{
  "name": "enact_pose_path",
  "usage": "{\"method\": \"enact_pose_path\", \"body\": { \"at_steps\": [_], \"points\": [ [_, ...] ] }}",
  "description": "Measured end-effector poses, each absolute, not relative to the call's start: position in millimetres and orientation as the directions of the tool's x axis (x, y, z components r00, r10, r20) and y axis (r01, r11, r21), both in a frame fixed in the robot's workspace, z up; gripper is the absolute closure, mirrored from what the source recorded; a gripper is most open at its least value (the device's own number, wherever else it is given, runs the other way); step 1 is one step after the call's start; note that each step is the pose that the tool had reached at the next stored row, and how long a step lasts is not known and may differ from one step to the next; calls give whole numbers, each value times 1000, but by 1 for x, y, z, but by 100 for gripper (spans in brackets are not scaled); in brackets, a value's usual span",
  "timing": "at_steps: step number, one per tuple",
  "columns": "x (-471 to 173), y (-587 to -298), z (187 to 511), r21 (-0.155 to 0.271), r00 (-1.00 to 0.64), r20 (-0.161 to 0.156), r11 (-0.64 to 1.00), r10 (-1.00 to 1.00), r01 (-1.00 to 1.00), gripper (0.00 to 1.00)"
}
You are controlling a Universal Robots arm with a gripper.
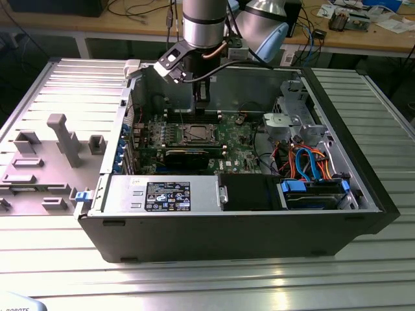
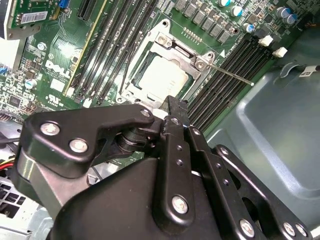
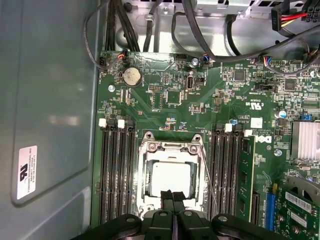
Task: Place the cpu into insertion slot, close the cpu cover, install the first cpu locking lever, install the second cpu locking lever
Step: 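Install the first cpu locking lever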
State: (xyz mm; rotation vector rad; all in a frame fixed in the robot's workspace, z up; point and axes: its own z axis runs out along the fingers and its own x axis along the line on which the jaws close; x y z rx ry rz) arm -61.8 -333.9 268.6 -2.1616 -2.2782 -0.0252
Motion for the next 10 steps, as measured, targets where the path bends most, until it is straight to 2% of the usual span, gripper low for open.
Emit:
{"method": "enact_pose_path", "body": {
  "at_steps": [10],
  "points": [
    [-62, -334, 273, 11, -53, 12, 52, 999, 999, 89]
  ]
}}
